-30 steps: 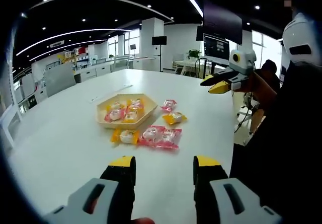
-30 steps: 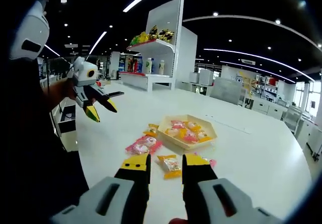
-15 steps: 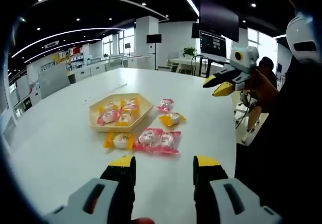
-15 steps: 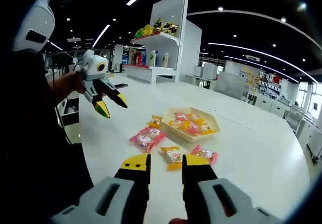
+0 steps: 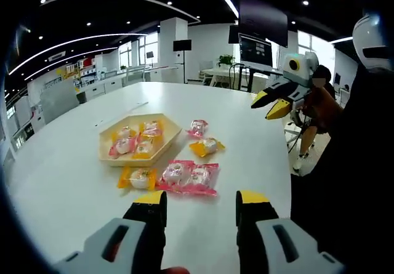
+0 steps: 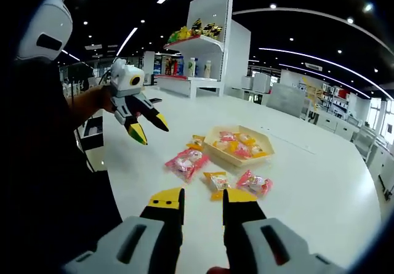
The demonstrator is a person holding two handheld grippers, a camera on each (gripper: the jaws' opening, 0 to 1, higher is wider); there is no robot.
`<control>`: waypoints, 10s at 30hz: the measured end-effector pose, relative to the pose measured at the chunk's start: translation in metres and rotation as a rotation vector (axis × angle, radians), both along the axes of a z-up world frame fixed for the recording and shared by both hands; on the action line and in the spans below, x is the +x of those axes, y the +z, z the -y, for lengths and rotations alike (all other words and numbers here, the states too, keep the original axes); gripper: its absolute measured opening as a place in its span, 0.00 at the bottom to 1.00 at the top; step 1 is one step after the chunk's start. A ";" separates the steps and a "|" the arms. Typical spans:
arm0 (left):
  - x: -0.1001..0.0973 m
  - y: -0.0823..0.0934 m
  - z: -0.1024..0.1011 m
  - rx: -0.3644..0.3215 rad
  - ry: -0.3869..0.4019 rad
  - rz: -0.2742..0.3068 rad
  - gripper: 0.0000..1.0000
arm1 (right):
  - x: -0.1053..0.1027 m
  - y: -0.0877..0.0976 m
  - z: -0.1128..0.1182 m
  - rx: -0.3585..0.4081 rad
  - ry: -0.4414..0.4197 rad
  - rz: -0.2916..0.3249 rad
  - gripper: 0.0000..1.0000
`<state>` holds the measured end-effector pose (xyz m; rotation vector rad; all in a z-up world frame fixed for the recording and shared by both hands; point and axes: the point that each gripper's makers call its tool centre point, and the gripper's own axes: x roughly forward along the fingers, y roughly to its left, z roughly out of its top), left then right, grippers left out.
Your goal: Pick up the marshmallows scattered on the table and place them into the bowl on the table
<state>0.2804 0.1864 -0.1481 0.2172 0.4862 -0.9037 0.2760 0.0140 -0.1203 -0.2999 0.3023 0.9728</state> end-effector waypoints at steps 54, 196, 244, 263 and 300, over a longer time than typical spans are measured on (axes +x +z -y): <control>0.036 -0.036 0.052 0.030 -0.114 -0.020 0.37 | -0.008 -0.012 0.014 -0.023 -0.017 -0.043 0.25; 0.092 0.033 0.052 -0.003 -0.113 0.110 0.21 | -0.009 -0.018 0.013 -0.012 -0.038 -0.054 0.24; 0.151 0.047 0.047 -0.036 -0.010 0.115 0.21 | -0.009 -0.023 0.021 0.001 -0.049 -0.067 0.24; 0.178 0.047 0.033 -0.031 0.029 0.124 0.21 | -0.008 -0.021 0.014 -0.001 -0.041 -0.070 0.24; 0.205 0.034 0.032 0.018 0.102 0.121 0.21 | -0.012 -0.021 0.023 -0.001 -0.061 -0.065 0.24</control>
